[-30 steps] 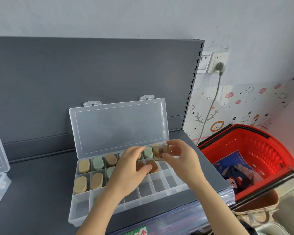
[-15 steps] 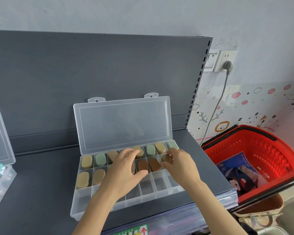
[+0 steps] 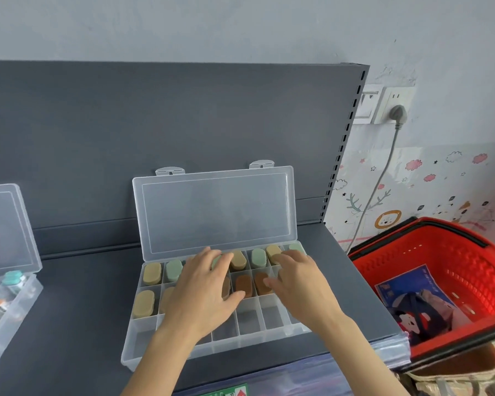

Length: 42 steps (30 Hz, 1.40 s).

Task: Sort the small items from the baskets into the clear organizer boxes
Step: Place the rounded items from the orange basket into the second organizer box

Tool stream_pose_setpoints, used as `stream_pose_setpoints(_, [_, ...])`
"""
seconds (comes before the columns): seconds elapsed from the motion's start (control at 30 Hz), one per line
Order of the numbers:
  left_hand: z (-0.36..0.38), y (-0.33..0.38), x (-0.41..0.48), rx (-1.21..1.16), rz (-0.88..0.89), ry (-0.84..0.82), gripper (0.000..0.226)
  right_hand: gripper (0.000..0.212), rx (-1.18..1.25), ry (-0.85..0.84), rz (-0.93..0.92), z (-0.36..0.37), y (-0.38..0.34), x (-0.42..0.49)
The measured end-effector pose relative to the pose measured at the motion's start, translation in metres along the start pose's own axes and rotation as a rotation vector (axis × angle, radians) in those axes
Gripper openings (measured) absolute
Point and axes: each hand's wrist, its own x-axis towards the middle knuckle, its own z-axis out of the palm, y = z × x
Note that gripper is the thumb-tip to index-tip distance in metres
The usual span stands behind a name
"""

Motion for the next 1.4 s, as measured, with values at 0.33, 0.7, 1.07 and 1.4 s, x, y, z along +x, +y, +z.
stream_pose_setpoints(0.33, [-0.017, -0.016, -0.028, 0.043, -0.132, 0.122, 0.076, 0.046, -0.033, 0.004, -0.399, 0.026, -0.017, 0.011])
stream_pose_setpoints(0.7, [-0.053, -0.068, -0.117, 0.036, -0.399, 0.256, 0.074, 0.054, -0.024, -0.103, -0.701, 0.057, -0.106, 0.0])
stream_pose_setpoints(1.07, [-0.109, -0.168, -0.273, 0.203, -0.548, 0.292, 0.074, 0.06, -0.06, -0.157, -0.97, 0.12, -0.274, -0.074])
stream_pose_setpoints(1.4, [-0.146, -0.253, -0.423, 0.247, -0.703, 0.319, 0.073, 0.059, -0.006, -0.209, -1.142, 0.192, -0.421, -0.161])
